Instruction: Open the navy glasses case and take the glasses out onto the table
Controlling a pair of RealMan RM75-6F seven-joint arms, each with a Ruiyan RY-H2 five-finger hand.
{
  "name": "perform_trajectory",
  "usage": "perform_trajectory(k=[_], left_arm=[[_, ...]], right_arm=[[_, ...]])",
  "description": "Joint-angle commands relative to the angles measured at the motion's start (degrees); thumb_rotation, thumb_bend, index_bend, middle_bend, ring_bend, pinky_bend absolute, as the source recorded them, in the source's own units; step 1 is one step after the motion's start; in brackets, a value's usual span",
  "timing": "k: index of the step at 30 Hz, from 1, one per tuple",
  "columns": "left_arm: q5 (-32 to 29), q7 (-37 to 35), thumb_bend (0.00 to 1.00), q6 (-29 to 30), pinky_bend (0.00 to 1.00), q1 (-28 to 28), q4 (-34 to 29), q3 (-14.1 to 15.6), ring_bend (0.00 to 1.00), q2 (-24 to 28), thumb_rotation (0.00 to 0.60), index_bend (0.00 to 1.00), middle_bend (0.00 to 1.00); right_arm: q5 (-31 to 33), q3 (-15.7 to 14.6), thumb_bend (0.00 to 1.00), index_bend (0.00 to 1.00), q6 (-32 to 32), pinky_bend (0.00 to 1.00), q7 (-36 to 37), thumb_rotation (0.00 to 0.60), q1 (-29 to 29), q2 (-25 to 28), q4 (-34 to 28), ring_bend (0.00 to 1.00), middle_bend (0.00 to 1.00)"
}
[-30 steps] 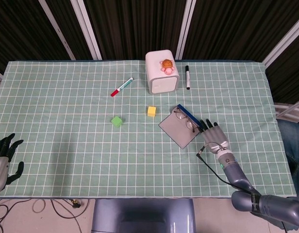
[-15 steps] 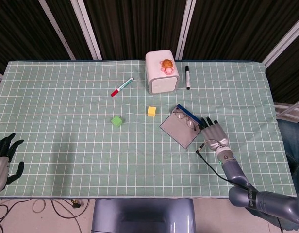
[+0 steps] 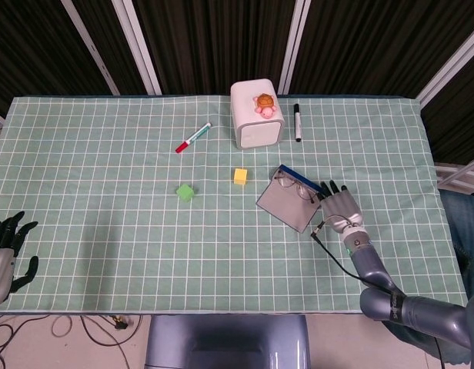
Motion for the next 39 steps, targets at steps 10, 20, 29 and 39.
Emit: perform_trajectory(k=[10, 20, 29, 39], left_arm=[[0.22, -0.2, 0.46, -0.01, 0.02, 0.0, -0.09, 0.1, 0.0, 0.12, 0.6, 0.15, 0.0], [0.11, -0.33, 0.46, -0.12, 0.02, -0.03, -0.11, 0.08, 0.0, 0.19, 0.6, 0.15, 0.0], [-0.02, -0.46, 0.46, -0.21, 0.02, -0.04, -0.09, 0.05, 0.0, 0.25, 0.6, 0.15, 0.0], [-0.12, -0.45, 0.46, -0.36, 0.02, -0.1, -0.04, 0.05, 0.0, 0.29, 0.6, 0.15, 0.0]], right_arm=[[4.36, 0.07, 0.44, 0.17, -0.96, 0.24, -2.64, 0.6, 2.72, -0.58, 2.63, 0.0, 0.0], [7.35, 0.27, 0.45, 0.17, -1.47, 0.24, -3.54, 0.6, 4.3, -2.31, 4.88, 0.0, 0.0], [7.72, 0.27, 0.45, 0.17, -0.2, 0.24, -4.64, 0.6, 5.4, -5.01, 8.01, 0.0, 0.0], [10.93, 1.27, 0.45, 0.18, -1.81, 0.24, -5.98, 0.6, 7.1, -5.49, 9.61, 0.0, 0.0]])
